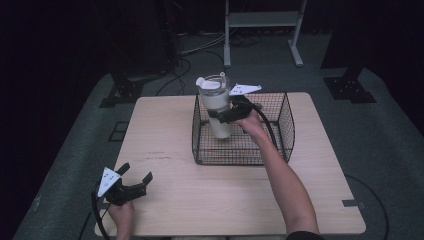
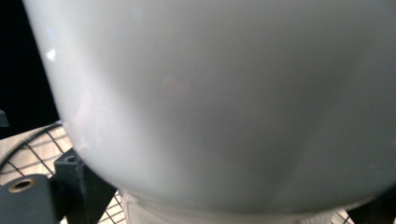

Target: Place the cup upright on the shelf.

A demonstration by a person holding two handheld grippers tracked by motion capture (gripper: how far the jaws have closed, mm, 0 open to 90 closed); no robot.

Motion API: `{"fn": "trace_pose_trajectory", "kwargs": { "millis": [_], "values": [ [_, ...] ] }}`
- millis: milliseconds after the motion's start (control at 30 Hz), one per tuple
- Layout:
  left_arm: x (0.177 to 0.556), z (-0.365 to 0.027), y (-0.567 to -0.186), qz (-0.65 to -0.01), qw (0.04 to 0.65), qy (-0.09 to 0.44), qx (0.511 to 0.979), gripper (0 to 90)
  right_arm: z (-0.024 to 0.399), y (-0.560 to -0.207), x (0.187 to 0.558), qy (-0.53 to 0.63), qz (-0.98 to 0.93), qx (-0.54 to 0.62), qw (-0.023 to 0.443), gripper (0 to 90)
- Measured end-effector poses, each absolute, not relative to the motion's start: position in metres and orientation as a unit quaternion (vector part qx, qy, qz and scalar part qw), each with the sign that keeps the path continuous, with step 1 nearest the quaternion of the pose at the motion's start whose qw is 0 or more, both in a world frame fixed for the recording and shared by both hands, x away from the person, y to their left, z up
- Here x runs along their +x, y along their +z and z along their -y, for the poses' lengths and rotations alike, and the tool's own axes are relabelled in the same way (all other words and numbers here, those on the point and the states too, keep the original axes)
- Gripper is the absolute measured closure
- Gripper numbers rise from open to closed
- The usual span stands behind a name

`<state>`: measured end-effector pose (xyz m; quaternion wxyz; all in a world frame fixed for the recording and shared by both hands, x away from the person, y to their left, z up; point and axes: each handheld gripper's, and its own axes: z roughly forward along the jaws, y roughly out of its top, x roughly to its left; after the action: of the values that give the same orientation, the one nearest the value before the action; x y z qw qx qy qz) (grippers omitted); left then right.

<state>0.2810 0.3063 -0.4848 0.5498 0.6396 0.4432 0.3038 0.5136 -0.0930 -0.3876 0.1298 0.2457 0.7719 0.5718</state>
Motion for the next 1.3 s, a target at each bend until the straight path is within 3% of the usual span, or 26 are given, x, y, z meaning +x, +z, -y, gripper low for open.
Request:
{"fn": "trace_pose_trajectory", "kwargs": {
  "millis": [400, 1300],
  "values": [
    [0.281, -0.309, -0.485, -0.442, 0.559, 0.298, 0.635, 0.0, 0.092, -0.403, 0.523, 0.554, -0.785, 0.254, 0.112, 7.2],
    [0.280, -0.310, -0.485, -0.441, 0.566, 0.294, 0.631, 0.0, 0.097, -0.420, 0.515, 0.518, -0.815, 0.223, 0.134, 7.0]
  ]
}}
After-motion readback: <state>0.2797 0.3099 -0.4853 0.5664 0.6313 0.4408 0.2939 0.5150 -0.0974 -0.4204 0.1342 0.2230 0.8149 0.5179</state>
